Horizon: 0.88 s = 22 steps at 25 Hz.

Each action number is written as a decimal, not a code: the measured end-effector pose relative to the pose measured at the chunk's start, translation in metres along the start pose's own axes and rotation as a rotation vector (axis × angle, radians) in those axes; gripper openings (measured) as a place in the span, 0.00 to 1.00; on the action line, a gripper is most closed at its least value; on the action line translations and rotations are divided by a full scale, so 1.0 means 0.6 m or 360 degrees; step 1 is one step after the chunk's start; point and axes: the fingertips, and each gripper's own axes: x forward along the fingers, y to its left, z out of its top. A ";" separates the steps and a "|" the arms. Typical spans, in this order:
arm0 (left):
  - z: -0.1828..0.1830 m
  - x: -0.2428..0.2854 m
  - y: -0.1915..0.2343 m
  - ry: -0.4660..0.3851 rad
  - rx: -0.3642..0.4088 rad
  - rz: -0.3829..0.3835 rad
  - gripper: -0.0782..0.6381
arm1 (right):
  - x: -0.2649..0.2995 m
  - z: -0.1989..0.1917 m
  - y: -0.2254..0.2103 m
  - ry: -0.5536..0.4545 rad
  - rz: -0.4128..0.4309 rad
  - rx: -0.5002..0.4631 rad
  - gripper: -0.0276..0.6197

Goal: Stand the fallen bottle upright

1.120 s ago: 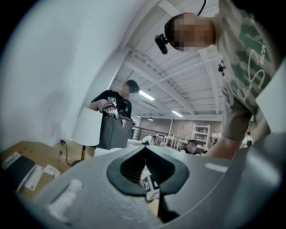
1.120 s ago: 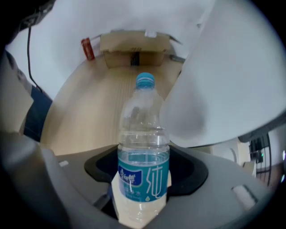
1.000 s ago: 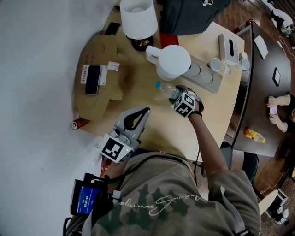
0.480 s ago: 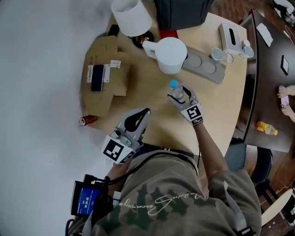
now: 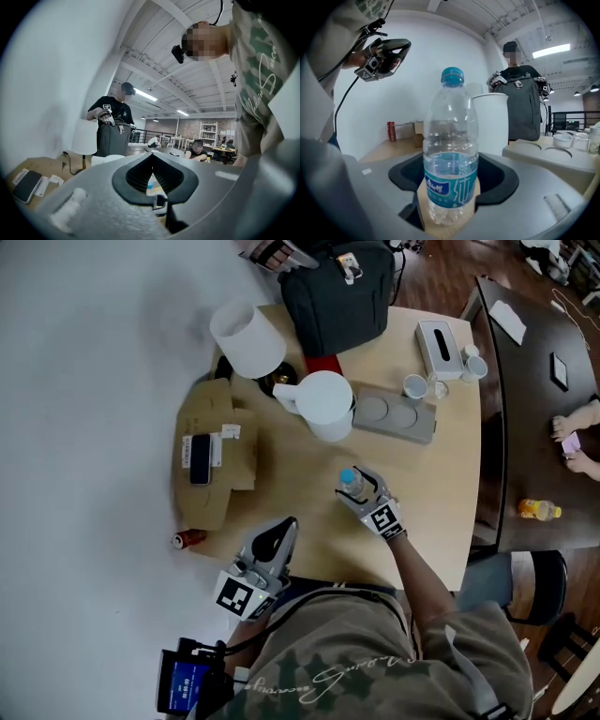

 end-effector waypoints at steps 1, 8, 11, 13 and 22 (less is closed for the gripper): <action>0.002 0.000 0.001 -0.0002 0.0009 -0.0002 0.11 | -0.003 -0.001 0.000 0.0010 -0.0004 -0.0008 0.53; 0.004 -0.013 0.008 -0.0020 0.0028 0.0011 0.11 | -0.021 -0.024 0.004 0.0055 -0.0059 -0.0013 0.53; 0.002 -0.022 -0.002 -0.0014 0.0040 0.0012 0.11 | -0.024 -0.017 0.001 0.0048 -0.0078 -0.0004 0.53; -0.003 -0.025 -0.007 -0.0013 0.0034 0.0005 0.11 | -0.022 -0.017 -0.001 0.0051 -0.0093 0.0003 0.54; -0.006 -0.030 -0.003 -0.0024 0.0039 0.0001 0.11 | -0.016 -0.001 0.003 0.0063 -0.0076 0.0035 0.58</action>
